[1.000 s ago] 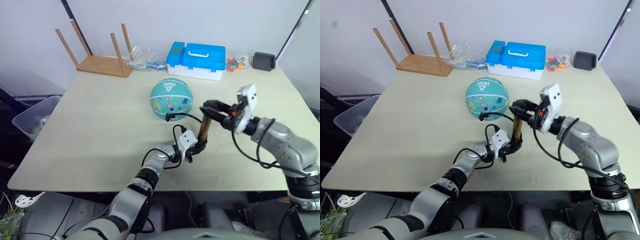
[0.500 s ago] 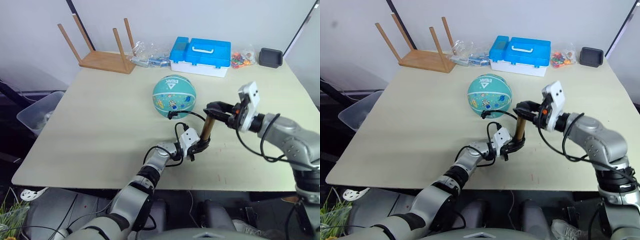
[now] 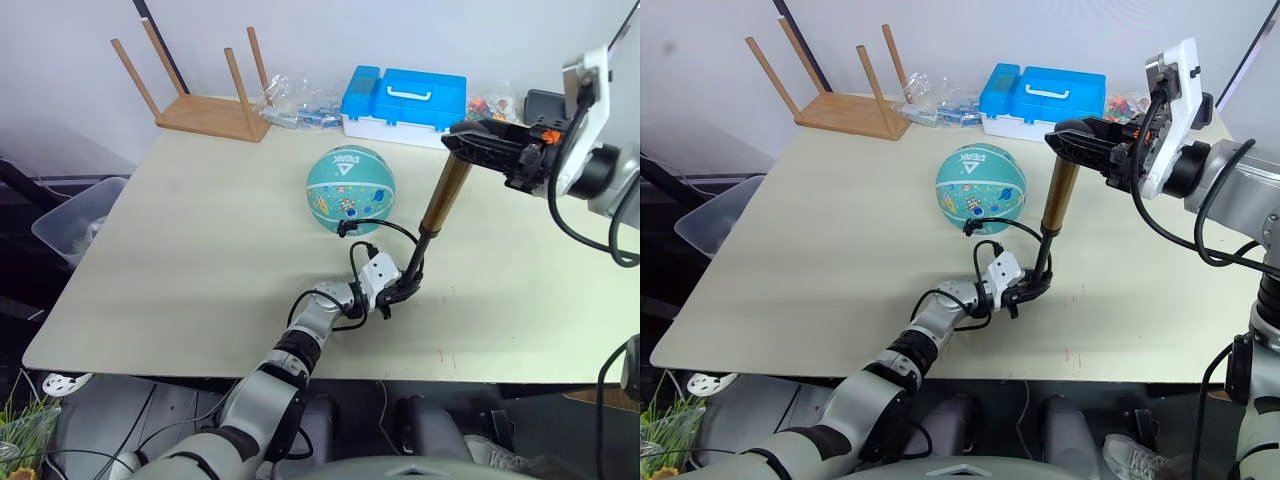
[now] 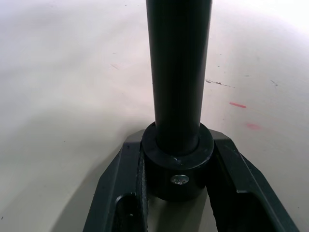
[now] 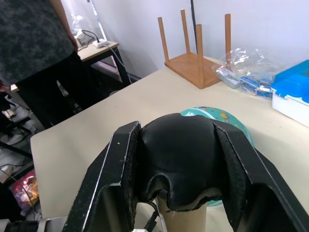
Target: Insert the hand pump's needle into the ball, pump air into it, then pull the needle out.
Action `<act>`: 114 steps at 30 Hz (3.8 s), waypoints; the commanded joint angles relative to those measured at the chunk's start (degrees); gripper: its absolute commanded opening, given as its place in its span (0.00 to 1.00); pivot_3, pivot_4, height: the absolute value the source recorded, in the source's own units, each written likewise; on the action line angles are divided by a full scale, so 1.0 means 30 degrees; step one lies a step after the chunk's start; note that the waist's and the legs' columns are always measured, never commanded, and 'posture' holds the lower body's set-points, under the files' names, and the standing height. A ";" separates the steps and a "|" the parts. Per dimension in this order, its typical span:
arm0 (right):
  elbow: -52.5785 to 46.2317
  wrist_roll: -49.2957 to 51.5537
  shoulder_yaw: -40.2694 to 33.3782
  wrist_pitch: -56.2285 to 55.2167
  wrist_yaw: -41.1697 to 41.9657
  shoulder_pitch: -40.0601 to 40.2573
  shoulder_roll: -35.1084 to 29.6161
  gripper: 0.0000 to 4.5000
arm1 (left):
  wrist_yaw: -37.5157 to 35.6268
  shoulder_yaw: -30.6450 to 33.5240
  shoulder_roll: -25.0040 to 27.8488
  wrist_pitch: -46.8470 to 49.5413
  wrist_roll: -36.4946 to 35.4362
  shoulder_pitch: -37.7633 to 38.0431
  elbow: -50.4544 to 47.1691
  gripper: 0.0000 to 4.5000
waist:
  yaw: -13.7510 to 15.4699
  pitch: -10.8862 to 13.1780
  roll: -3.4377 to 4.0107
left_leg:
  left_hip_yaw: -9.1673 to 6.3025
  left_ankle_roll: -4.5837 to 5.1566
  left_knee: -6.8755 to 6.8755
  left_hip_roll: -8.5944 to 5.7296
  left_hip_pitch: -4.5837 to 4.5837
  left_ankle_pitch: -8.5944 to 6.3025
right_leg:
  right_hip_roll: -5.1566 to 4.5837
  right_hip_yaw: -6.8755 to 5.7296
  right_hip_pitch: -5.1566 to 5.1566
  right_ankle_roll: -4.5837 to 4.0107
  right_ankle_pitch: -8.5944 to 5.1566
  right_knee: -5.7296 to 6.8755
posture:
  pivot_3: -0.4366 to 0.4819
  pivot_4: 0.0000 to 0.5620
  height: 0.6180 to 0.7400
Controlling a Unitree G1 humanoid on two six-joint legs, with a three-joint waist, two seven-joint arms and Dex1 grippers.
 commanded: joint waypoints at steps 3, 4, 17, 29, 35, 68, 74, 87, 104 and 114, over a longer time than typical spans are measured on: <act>-0.0936 -0.2739 0.1251 -0.1866 0.1053 0.2751 0.0123 0.35 | -0.0137 -0.0507 0.0644 0.1089 0.0716 0.1497 0.1471 0.24 | -0.0150 -0.0088 -0.0022 | 0.0009 0.0002 -0.0008 0.0002 0.0054 -0.0001 | 0.0005 -0.0002 0.0050 0.0012 -0.0009 0.0001 | 0.48 0.27 1.00; -0.0814 -0.3069 0.1691 -0.2207 0.1222 0.3436 0.0519 0.35 | -0.0132 -0.0525 0.0670 0.1095 0.0738 0.1517 0.1450 0.24 | -0.0194 -0.0134 -0.0024 | 0.0010 0.0001 -0.0008 0.0002 0.0062 -0.0001 | 0.0005 0.0000 0.0060 0.0014 -0.0010 0.0002 | 0.48 0.27 1.00; 0.3489 -1.0226 0.8269 -0.7246 0.3823 0.8513 0.3947 0.35 | 0.0018 -0.0589 0.0798 0.1178 0.0843 0.1870 0.1133 0.24 | -0.0516 -0.0679 -0.0164 | 0.0005 0.0001 -0.0030 0.0136 0.0180 -0.0003 | 0.0168 0.0025 0.0123 0.0057 -0.0064 0.0002 | 0.48 0.27 1.00; 0.1665 -1.0483 0.6236 -0.7315 0.3863 0.7376 0.4152 0.35 | 0.0056 -0.0520 0.0856 0.1216 0.0912 0.1871 0.1182 0.24 | -0.0516 -0.0757 -0.0173 | 0.0023 -0.0004 -0.0109 0.0200 0.0393 -0.0010 | 0.0201 0.0037 0.0254 0.0007 -0.0101 0.0000 | 0.48 0.27 1.00; -0.1361 -0.5990 0.1794 -0.3748 0.3054 0.4186 0.2402 0.35 | -0.0004 -0.0531 0.0748 0.1241 0.0948 0.1824 0.1251 0.24 | -0.0116 -0.0475 0.0022 | 0.0028 -0.0006 -0.0070 0.0139 0.0183 -0.0007 | 0.0146 0.0045 0.0099 -0.0013 -0.0070 0.0001 | 0.48 0.27 1.00; 0.4033 -1.1340 0.9960 -0.6836 0.4006 0.8719 0.4602 0.35 | -0.0079 -0.0498 0.0728 0.1424 0.0855 0.2167 0.0619 0.24 | -0.0364 -0.0783 -0.0205 | 0.0007 -0.0001 -0.0080 0.0119 0.0340 -0.0010 | 0.0147 0.0036 0.0233 0.0042 -0.0126 0.0004 | 0.48 0.27 1.00; 0.1681 -0.9717 0.6260 -0.5980 0.4609 0.7089 0.3115 0.35 | -0.0079 -0.0491 0.0872 0.1436 0.0869 0.2176 0.0699 0.24 | -0.0423 -0.0759 -0.0171 | -0.0020 -0.0002 -0.0117 0.0161 0.0400 -0.0013 | 0.0170 0.0010 0.0270 0.0023 -0.0137 -0.0003 | 0.48 0.27 1.00; 0.0452 0.2730 -0.2623 0.1285 0.0792 -0.1363 -0.1173 0.35 | -0.0306 -0.0656 0.0666 0.1440 0.0968 0.2092 0.0847 0.24 | 0.0087 -0.0225 0.0097 | -0.0072 -0.0001 -0.0024 -0.0027 0.0004 -0.0005 | -0.0029 -0.0048 0.0018 -0.0018 -0.0061 0.0007 | 0.48 0.27 1.00; 0.0343 -0.3458 0.4244 -0.2469 0.2530 0.4906 0.0014 0.35 | -0.0168 -0.0753 0.0690 0.1525 0.0730 0.2077 0.0627 0.24 | -0.0214 -0.0345 -0.0023 | -0.0064 0.0003 -0.0024 -0.0028 0.0110 -0.0007 | -0.0028 -0.0054 0.0130 0.0099 -0.0127 0.0007 | 0.48 0.27 1.00; 0.3652 -1.1093 0.9706 -0.7541 0.4505 0.8787 0.3210 0.35 | -0.0132 -0.0729 0.0962 0.1647 0.0619 0.2514 0.0022 0.24 | -0.0473 -0.0737 -0.0167 | -0.0051 0.0002 -0.0076 0.0068 0.0304 -0.0008 | 0.0101 -0.0005 0.0228 0.0069 -0.0145 0.0014 | 0.48 0.27 1.00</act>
